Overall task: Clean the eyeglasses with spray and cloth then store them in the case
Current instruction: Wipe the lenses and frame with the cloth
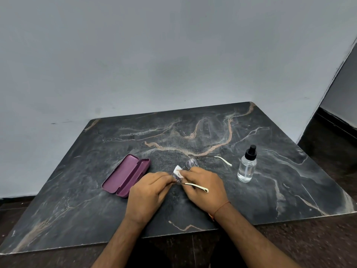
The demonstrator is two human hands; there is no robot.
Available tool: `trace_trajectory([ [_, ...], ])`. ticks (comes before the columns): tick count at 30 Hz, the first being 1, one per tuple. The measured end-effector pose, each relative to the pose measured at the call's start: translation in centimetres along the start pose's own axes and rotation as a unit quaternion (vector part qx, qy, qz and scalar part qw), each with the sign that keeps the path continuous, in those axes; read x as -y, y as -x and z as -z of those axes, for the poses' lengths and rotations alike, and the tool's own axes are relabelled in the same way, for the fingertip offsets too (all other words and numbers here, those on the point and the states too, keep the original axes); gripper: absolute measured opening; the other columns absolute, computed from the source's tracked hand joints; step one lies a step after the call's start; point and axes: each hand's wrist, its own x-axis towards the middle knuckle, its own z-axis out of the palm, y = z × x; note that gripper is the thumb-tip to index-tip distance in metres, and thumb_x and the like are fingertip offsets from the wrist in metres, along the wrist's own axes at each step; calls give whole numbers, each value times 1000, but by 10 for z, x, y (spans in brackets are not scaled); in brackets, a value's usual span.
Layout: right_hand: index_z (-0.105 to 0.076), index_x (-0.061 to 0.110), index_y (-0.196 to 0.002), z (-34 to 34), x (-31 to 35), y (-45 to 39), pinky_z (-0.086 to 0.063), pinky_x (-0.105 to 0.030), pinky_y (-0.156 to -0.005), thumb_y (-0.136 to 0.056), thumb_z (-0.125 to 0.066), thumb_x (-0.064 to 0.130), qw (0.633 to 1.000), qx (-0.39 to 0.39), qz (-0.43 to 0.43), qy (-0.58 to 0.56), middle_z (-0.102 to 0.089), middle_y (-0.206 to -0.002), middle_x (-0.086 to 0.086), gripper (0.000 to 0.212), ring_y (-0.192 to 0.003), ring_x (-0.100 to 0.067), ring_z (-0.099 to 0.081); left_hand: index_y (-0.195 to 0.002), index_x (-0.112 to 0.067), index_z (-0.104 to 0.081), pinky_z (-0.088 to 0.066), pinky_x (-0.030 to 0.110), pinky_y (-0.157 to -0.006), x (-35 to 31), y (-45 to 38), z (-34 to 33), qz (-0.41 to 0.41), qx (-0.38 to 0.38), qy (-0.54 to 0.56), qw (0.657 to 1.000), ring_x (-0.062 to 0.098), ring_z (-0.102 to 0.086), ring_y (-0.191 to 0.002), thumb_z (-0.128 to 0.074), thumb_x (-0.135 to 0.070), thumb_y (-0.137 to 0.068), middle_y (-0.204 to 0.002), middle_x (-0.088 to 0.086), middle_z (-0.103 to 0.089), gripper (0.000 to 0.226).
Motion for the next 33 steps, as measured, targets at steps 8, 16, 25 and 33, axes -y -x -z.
trace_trajectory([
  [8, -72, 43, -113, -1, 0, 3, -55, -37, -62, -91, -55, 46, 999, 17, 25, 32, -64, -86, 7, 29, -79, -14, -68, -106, -25, -82, -57, 24, -84, -1, -2, 1, 3, 1, -17, 1000, 9, -74, -95, -71, -31, -99, -108, -15, -79, 14],
  [16, -69, 29, -85, -1, 1, 3, -50, -34, -58, -87, -57, 41, 999, 9, 18, 48, -61, -77, 5, 16, -72, -13, -64, -106, -25, -83, -55, 21, -86, 0, -1, 1, 8, -2, -26, 1000, 10, -74, -95, -69, -34, -100, -108, -14, -79, 17],
  [25, -74, 31, -92, 2, 2, 4, -55, -37, -62, -85, -54, 42, 1000, 2, 0, 11, -65, -79, 4, 24, -75, -15, -67, -104, -25, -83, -54, 18, -87, -2, -3, 2, 18, -8, -18, 1000, 8, -72, -95, -67, -34, -100, -106, -14, -79, 18],
  [33, -76, 30, -92, 2, 4, 3, -55, -38, -63, -85, -51, 43, 1000, 3, -6, 22, -67, -78, 4, 28, -76, -16, -69, -106, -24, -83, -58, 26, -85, 0, -1, 1, 12, -5, -25, 1000, 10, -75, -96, -69, -33, -101, -107, -14, -79, 17],
])
